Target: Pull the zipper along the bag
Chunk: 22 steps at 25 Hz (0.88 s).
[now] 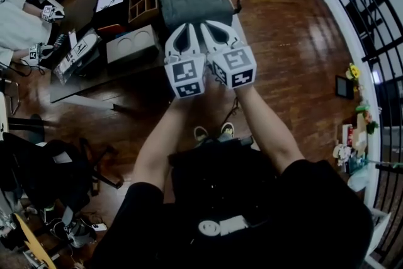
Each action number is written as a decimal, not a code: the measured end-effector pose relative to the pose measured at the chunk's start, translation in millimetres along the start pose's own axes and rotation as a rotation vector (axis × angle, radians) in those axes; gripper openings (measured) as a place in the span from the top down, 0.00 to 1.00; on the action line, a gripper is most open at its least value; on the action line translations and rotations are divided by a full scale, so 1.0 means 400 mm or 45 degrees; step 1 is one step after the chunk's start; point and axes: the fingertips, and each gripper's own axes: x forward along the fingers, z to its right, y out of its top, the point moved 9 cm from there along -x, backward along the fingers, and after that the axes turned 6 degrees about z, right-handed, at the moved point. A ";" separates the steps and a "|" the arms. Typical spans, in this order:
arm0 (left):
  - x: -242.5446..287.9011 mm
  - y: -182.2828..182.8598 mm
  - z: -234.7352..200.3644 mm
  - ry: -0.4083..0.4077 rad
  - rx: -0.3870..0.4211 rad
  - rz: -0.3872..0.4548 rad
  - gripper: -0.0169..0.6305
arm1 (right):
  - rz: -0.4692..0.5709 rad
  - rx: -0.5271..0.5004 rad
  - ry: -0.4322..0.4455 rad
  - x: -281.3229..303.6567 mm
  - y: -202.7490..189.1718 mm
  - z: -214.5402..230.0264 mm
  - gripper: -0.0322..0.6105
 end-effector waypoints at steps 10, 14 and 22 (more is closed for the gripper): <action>0.019 0.001 0.002 -0.016 -0.016 0.010 0.97 | 0.000 -0.033 -0.008 0.009 0.005 0.015 0.94; 0.033 -0.003 0.001 -0.018 -0.016 0.008 0.97 | -0.011 -0.027 -0.009 0.018 0.001 0.025 0.94; 0.049 -0.006 -0.006 -0.010 -0.022 0.004 0.97 | -0.017 -0.028 -0.003 0.034 -0.001 0.034 0.94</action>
